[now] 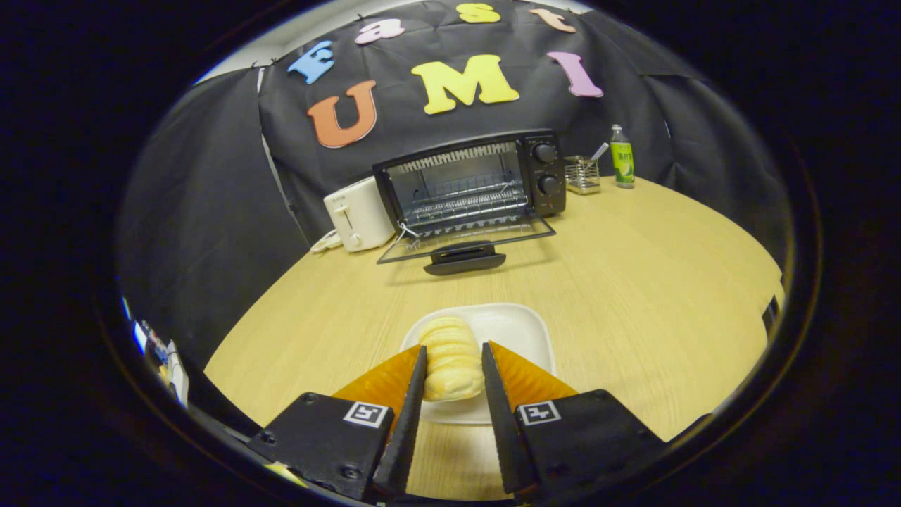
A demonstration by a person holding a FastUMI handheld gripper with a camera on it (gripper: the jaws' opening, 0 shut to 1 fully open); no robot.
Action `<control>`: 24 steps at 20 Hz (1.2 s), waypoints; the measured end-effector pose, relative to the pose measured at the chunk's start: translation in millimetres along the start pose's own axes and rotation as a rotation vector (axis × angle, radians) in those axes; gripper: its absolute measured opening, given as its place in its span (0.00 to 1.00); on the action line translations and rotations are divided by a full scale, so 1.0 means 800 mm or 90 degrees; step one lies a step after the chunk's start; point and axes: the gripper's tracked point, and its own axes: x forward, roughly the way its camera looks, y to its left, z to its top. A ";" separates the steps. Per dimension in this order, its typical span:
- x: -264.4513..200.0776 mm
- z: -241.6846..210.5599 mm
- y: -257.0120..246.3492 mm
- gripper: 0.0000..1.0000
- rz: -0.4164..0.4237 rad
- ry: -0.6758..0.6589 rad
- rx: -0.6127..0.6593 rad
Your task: Open the toaster oven, put the food inside, and close the toaster oven door.
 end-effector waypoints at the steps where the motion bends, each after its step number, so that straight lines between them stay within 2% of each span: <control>1: 0.000 0.000 0.000 0.52 0.002 0.004 0.009; 5: 0.001 -0.002 -0.002 0.44 0.008 0.014 0.048; 9: -0.005 0.009 -0.004 0.38 0.040 0.016 0.167; 16: -0.016 0.060 0.002 0.38 0.108 -0.035 0.352; 20: -0.006 0.087 0.022 0.38 0.161 -0.045 0.400; 24: 0.023 0.129 0.030 0.38 0.190 -0.081 0.457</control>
